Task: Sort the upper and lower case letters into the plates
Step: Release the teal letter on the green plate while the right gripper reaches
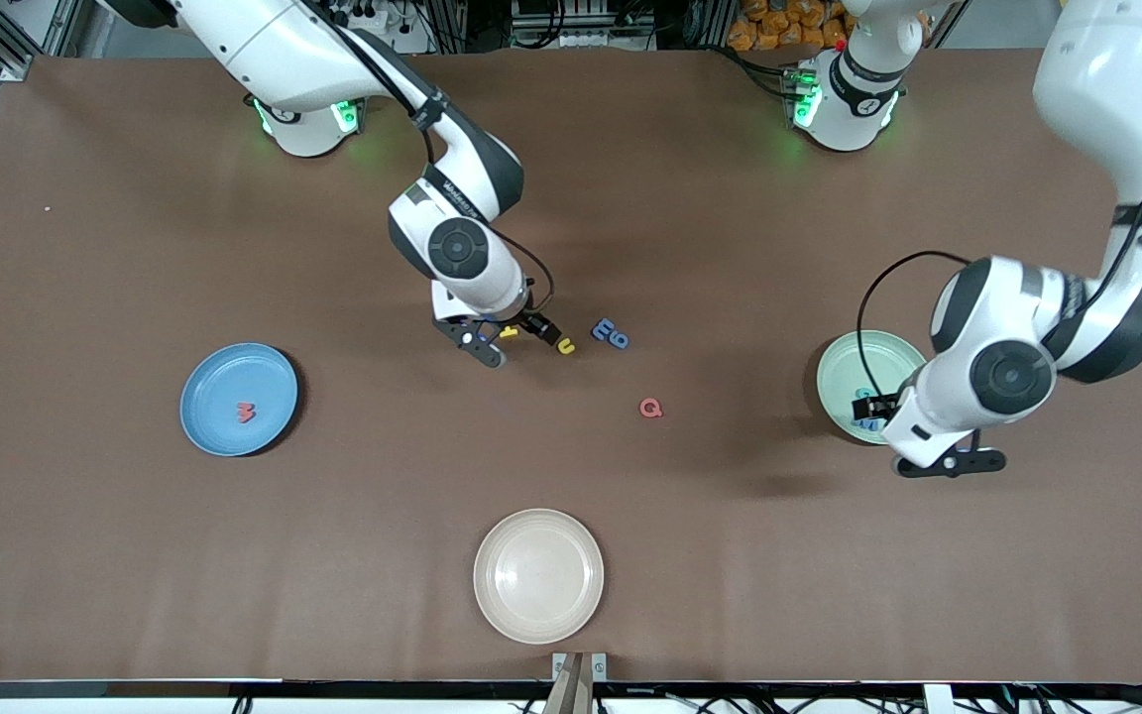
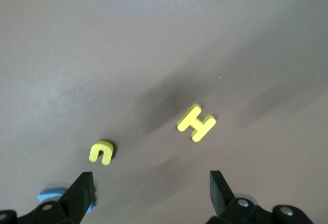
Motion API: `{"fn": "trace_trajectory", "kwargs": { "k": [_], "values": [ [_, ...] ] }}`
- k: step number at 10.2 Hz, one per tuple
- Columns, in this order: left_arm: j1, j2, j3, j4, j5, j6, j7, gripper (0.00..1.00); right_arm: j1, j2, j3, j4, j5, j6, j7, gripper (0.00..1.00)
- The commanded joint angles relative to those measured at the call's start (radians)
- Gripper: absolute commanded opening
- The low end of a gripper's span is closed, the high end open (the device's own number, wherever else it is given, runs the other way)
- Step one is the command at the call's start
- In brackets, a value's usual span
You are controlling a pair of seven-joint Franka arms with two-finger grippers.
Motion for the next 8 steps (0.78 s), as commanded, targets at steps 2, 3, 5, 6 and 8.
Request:
{"fn": "trace_trajectory", "kwargs": {
  "k": [2,3,5,6,8],
  "values": [
    [-0.014,-0.058,-0.026,0.058,-0.097,-0.088,0.002,1.00,0.095,0.091,-0.045,0.115,-0.077,-0.005,0.030,1.00],
    [-0.014,-0.058,-0.026,0.068,-0.101,-0.094,0.002,1.00,0.162,0.097,-0.103,0.138,-0.098,-0.004,0.077,1.00],
    [-0.008,-0.061,-0.028,0.069,-0.101,-0.094,0.004,1.00,0.180,0.123,-0.134,0.163,-0.092,-0.002,0.119,1.00],
    [-0.006,-0.061,-0.029,0.069,-0.101,-0.094,0.002,1.00,0.180,0.131,-0.136,0.166,-0.098,0.011,0.172,1.00],
    [-0.003,-0.063,-0.029,0.069,-0.101,-0.096,0.002,1.00,0.186,0.136,-0.137,0.169,-0.099,0.056,0.207,1.00]
  ]
}}
